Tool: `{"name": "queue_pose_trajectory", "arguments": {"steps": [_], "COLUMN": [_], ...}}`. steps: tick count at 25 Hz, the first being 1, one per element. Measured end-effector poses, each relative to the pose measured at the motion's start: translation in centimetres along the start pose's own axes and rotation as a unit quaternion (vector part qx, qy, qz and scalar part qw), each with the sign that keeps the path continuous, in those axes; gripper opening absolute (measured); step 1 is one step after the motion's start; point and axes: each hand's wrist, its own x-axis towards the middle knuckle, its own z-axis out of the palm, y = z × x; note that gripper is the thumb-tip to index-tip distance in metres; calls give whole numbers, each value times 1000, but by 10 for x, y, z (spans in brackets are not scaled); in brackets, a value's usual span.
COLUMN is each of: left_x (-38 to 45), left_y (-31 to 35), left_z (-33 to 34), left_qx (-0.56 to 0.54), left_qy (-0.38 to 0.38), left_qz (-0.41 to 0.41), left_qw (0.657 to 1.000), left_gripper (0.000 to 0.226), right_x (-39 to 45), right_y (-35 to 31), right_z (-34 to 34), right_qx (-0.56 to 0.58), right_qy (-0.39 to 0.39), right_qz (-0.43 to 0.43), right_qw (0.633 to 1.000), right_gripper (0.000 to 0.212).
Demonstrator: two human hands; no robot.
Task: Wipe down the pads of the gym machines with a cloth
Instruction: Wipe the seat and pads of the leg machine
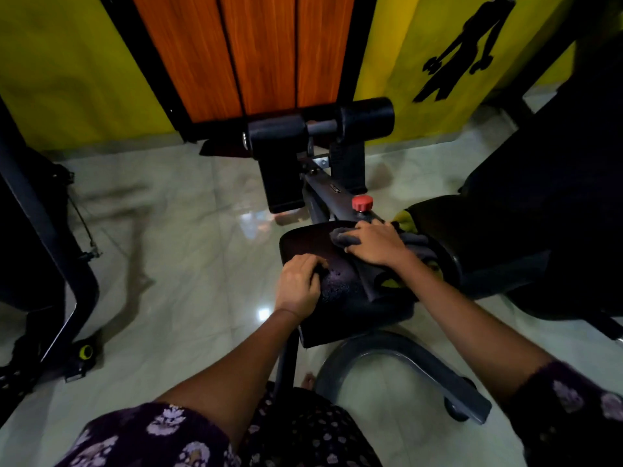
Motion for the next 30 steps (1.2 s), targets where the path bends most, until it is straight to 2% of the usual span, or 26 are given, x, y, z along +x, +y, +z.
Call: {"name": "queue_pose_trajectory", "arguments": {"steps": [2, 4, 6, 8, 10, 11, 12, 14, 16, 18, 21, 23, 25, 27, 28, 30], "left_x": [0, 1, 2, 2, 2, 1, 2, 4, 1, -3, -8, -6, -5, -6, -6, -3], "left_y": [2, 4, 5, 8, 10, 11, 11, 9, 10, 10, 7, 7, 7, 6, 5, 4], "left_z": [0, 0, 1, 2, 3, 3, 4, 4, 4, 3, 3, 4, 4, 2, 1, -1], "left_qx": [-2, 0, 11, 24, 40, 47, 51, 36, 21, 37, 44, 36, 34, 37, 39, 47], "left_qy": [-2, -9, -23, -28, -25, -22, -22, -25, -32, -48, -65, -58, -51, -56, -62, -79], "left_qz": [-29, -52, -84, -125, -152, -160, -165, -170, -175, -184, -178, -180, -181, -170, -164, -157], "left_qw": [1000, 999, 996, 991, 987, 986, 985, 984, 984, 981, 981, 981, 982, 983, 984, 983], "left_gripper": [27, 33, 43, 46, 37, 34, 33, 33, 35, 37, 40, 40, 38, 37, 36, 36], "right_x": [-35, -75, -95, -96, -90, -90, -92, -100, -107, -105, -92, -87, -90, -93, -93, -93], "right_y": [-10, -12, 8, 25, 18, 5, -10, -26, -4, 25, 29, 1, -16, -1, 12, 28], "right_z": [9, 26, 39, 37, 35, 35, 38, 49, 52, 40, 36, 32, 41, 48, 49, 51], "right_qx": [-25, -11, -4, 13, 42, 41, 29, 10, 2, 22, 22, 4, -5, -24, -25, 22], "right_qy": [74, 155, 193, 187, 189, 205, 218, 230, 239, 205, 189, 210, 232, 262, 270, 277], "right_qz": [-14, -92, -115, -9, 120, 139, 123, 20, -70, -42, 99, 76, -30, -101, -97, 3], "right_qw": [997, 983, 974, 982, 974, 968, 968, 973, 968, 978, 977, 975, 972, 959, 958, 961], "right_gripper": [44, 39, 40, 37, 34, 33, 32, 35, 40, 41, 39, 36, 35, 37, 38, 38]}}
